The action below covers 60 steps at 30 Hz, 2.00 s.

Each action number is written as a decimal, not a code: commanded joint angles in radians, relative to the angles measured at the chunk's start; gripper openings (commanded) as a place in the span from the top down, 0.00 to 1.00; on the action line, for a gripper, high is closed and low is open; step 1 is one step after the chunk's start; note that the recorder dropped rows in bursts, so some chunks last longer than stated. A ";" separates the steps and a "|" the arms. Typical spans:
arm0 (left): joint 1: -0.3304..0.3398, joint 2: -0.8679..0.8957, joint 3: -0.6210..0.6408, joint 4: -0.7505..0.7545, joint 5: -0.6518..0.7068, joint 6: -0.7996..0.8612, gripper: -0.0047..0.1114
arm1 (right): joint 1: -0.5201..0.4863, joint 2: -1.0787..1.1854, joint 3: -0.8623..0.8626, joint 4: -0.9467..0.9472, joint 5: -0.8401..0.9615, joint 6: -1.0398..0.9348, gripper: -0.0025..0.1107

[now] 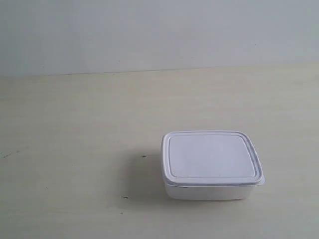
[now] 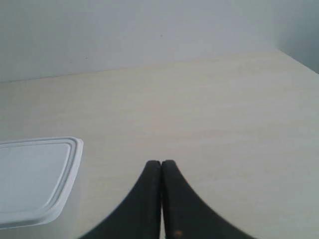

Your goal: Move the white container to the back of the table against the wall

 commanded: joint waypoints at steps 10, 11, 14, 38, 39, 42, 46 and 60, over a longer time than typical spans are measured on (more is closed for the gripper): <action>0.002 -0.006 -0.001 0.006 -0.013 0.001 0.96 | 0.003 -0.006 0.005 0.005 -0.006 -0.002 0.98; 0.002 -0.006 -0.001 0.006 -0.013 0.001 0.96 | 0.003 -0.006 0.005 0.005 -0.006 -0.002 0.98; 0.002 -0.006 -0.001 0.006 -0.013 0.001 0.96 | 0.003 -0.006 0.005 0.005 -0.006 -0.002 0.98; 0.002 -0.006 -0.001 0.006 -0.070 -0.001 0.96 | 0.003 -0.006 0.005 0.005 -0.006 -0.002 0.98; 0.002 -0.006 -0.001 0.006 -0.076 -0.001 0.96 | 0.003 -0.006 0.005 0.005 -0.006 -0.002 0.98; 0.002 -0.006 -0.001 0.004 -0.132 -0.009 0.96 | 0.003 -0.006 0.005 -0.003 -0.008 -0.010 0.98; 0.002 -0.006 -0.001 0.004 -0.260 -0.023 0.96 | 0.003 -0.006 0.005 -0.017 -0.055 -0.010 0.98; 0.002 -0.006 -0.001 0.004 -0.479 -0.028 0.96 | 0.003 -0.006 0.005 0.017 -0.522 0.000 0.98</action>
